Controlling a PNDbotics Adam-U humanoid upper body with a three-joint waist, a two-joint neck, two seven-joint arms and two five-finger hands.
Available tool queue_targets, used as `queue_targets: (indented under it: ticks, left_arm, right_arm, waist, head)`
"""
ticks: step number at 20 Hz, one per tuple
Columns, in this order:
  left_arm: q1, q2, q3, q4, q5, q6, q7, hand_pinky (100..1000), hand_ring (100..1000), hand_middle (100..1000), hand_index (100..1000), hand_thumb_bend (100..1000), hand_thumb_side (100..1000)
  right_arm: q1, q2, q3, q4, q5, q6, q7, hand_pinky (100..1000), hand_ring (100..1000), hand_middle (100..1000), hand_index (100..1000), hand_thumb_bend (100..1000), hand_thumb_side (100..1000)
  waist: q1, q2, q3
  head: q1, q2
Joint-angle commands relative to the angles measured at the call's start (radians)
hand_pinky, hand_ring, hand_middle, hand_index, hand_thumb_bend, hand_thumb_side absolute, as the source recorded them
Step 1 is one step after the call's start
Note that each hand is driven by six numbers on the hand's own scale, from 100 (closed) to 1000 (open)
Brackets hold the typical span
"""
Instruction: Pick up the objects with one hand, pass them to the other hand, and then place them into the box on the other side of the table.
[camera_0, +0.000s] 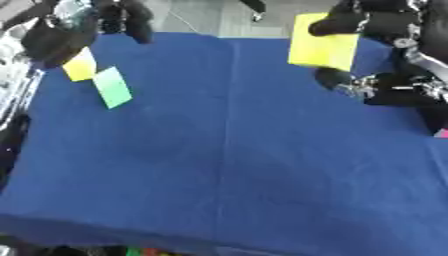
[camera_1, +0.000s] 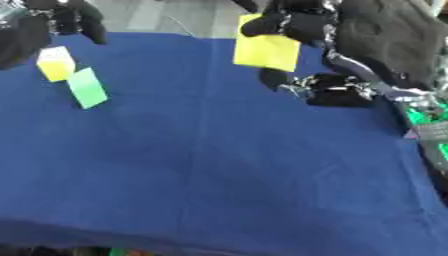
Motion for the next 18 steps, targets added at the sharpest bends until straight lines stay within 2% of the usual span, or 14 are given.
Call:
queue_targets:
  ticks: [1, 7, 10, 13, 15, 18]
  left_arm:
    - [0.023, 0.015, 0.064, -0.035, 0.017, 0.009, 0.047, 728, 640, 605, 758, 300, 1000]
    - [0.112, -0.030, 0.122, -0.107, 0.027, 0.024, 0.092, 729, 642, 607, 759, 302, 993]
    - [0.145, -0.049, 0.137, -0.141, 0.025, 0.031, 0.100, 729, 642, 607, 759, 301, 992]
    - [0.169, -0.066, 0.150, -0.165, 0.024, 0.038, 0.107, 729, 642, 607, 759, 300, 992]
    - [0.180, -0.074, 0.157, -0.176, 0.023, 0.042, 0.112, 729, 642, 607, 759, 299, 990]
    - [0.193, -0.087, 0.166, -0.186, 0.022, 0.051, 0.119, 729, 642, 606, 759, 298, 990]
  right_arm:
    - [0.002, -0.059, -0.074, 0.085, 0.052, 0.063, -0.040, 573, 569, 563, 788, 286, 100]
    - [-0.035, -0.099, -0.177, 0.434, 0.122, 0.155, -0.103, 590, 585, 565, 814, 199, 100]
    - [-0.074, -0.104, -0.226, 0.628, 0.148, 0.191, -0.139, 604, 598, 565, 841, 102, 100]
    - [-0.106, -0.104, -0.278, 0.790, 0.149, 0.236, -0.174, 623, 614, 574, 866, 100, 100]
    - [-0.122, -0.107, -0.297, 0.878, 0.146, 0.258, -0.188, 655, 655, 614, 892, 100, 100]
    - [-0.137, -0.114, -0.306, 0.983, 0.140, 0.271, -0.179, 713, 739, 725, 938, 100, 100]
  waist:
    - [-0.002, -0.009, 0.004]
    - [0.003, -0.005, 0.024]
    - [0.006, -0.003, 0.030]
    - [0.009, -0.001, 0.036]
    - [0.010, -0.001, 0.038]
    - [0.009, -0.002, 0.041]
  head:
    - [-0.046, 0.005]
    - [-0.132, 0.000]
    - [-0.161, -0.004]
    - [-0.182, -0.006]
    - [-0.193, -0.005]
    - [-0.203, -0.003]
